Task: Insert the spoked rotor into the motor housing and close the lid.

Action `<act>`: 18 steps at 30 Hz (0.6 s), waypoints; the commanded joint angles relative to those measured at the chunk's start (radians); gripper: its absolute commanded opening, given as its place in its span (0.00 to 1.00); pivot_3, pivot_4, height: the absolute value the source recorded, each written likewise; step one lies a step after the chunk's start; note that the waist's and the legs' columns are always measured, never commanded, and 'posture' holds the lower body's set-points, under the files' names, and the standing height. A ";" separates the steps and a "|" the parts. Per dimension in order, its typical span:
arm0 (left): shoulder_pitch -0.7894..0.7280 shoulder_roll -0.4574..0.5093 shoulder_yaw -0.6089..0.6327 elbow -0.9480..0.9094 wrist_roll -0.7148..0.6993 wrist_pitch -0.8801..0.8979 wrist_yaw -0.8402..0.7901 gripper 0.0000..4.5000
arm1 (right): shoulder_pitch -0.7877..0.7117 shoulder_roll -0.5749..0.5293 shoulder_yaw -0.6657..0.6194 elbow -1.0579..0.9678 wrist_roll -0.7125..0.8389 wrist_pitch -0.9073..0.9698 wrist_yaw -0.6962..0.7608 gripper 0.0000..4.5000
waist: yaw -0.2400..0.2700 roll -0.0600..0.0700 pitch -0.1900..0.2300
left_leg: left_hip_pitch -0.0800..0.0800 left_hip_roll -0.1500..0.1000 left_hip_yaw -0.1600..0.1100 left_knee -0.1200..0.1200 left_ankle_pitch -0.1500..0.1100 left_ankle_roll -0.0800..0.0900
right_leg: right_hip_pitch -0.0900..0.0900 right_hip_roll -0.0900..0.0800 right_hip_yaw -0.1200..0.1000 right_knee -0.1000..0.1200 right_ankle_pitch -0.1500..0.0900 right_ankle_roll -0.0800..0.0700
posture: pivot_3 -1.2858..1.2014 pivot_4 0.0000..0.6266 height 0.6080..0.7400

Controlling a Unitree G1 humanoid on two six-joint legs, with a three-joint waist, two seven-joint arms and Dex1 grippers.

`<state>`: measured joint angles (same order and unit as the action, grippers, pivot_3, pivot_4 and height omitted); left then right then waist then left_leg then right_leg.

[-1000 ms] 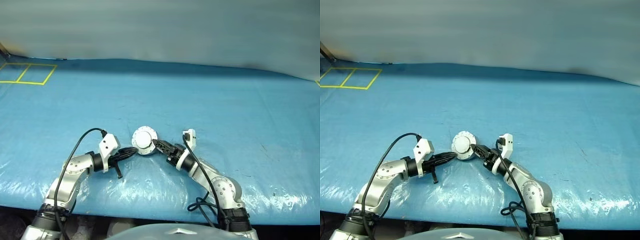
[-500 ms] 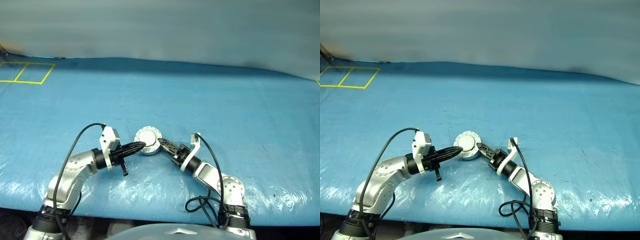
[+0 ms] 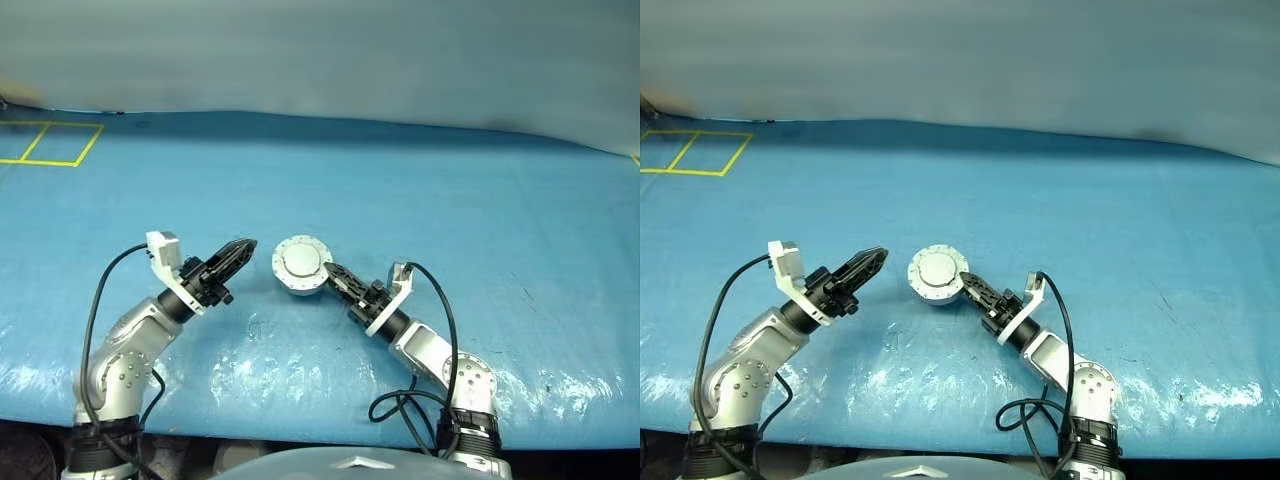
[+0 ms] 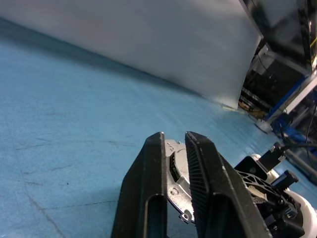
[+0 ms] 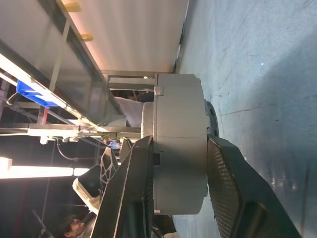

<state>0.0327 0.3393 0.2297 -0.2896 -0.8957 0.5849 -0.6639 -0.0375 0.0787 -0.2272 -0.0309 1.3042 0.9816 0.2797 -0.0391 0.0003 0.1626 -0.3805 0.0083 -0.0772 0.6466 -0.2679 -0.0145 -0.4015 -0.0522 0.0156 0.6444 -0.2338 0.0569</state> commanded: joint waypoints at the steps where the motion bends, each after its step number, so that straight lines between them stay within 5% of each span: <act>1: 0.015 -0.044 0.053 -0.007 -0.140 0.052 0.043 0.50 | -0.043 0.041 0.024 -0.084 0.088 0.000 0.024 0.27 | 0.000 0.000 0.000 | 0.000 0.000 0.000 0.000 0.000 0.000 | 0.000 0.000 0.000 0.000 0.000 0.000 | 0.52 0.24 1.00; 8: 0.040 -0.088 0.054 0.004 -0.241 0.115 0.112 0.99 | -0.055 0.018 0.066 -0.148 0.141 0.013 0.028 0.27 | 0.000 -0.001 0.001 | 0.000 0.000 0.000 0.001 0.000 0.000 | 0.000 0.000 0.000 0.000 0.000 0.000 | 0.52 0.24 1.00; 18: 0.028 -0.138 0.001 -0.008 -0.321 0.174 0.126 0.99 | -0.061 -0.017 0.093 -0.157 0.151 0.018 0.014 0.27 | 0.001 -0.001 0.001 | 0.000 0.000 0.000 0.001 0.000 0.000 | 0.000 0.000 0.000 0.000 0.001 0.000 | 0.52 0.24 1.00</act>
<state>0.0673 0.2112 0.2429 -0.2689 -1.1843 0.7473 -0.5260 -0.0719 0.0517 -0.1535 -0.1283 1.3995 0.9940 0.2761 -0.0380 -0.0005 0.1633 -0.3809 0.0081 -0.0771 0.6472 -0.2678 -0.0147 -0.4019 -0.0518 0.0159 0.6445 -0.2332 0.0565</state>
